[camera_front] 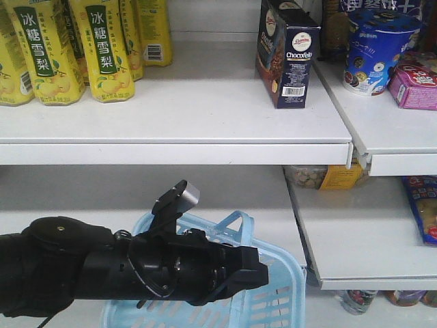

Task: Left arm holds basket, right arm returns cookies
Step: 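Open the right gripper and withdraw it from the cookie box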

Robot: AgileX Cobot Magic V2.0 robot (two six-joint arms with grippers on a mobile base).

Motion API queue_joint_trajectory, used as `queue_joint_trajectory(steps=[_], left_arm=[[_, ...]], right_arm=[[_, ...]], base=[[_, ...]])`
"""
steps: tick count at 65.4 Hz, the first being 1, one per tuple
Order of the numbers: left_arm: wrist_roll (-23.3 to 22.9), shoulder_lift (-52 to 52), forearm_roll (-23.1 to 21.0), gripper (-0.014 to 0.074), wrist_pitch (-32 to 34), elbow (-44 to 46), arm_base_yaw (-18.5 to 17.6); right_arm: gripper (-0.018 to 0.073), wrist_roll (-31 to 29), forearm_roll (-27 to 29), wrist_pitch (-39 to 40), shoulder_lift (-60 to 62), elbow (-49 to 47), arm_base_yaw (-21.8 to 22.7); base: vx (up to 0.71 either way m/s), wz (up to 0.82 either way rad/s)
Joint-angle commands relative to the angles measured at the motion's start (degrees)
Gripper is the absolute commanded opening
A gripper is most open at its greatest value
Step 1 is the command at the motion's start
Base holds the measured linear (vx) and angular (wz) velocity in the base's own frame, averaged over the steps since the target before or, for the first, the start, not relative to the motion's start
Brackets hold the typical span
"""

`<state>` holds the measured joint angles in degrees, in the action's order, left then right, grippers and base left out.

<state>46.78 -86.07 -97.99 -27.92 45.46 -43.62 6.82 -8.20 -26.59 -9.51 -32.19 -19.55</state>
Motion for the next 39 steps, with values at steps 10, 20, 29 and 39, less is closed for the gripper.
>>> queue_joint_trajectory(steps=[10, 20, 29, 39], left_arm=[[1.0, 2.0, -1.4, -0.0006, -0.7, 1.6, 0.1], [1.0, 2.0, -1.4, -0.0006, -0.7, 1.6, 0.1], [1.0, 2.0, -1.4, -0.0006, -0.7, 1.6, 0.1], [1.0, 2.0, -1.4, -0.0006, -0.7, 1.6, 0.1]], right_arm=[[0.041, 0.0, 1.6, 7.5, 6.3, 9.2, 0.0], [0.041, 0.0, 1.3, 7.9, 7.1, 14.9, 0.0], [0.041, 0.0, 1.3, 8.2, 7.1, 17.9, 0.0], [0.0404, 0.0, 1.3, 8.2, 7.1, 19.1, 0.0]], base=[[0.0, 0.0], [0.0, 0.0], [0.0, 0.0], [0.0, 0.0]])
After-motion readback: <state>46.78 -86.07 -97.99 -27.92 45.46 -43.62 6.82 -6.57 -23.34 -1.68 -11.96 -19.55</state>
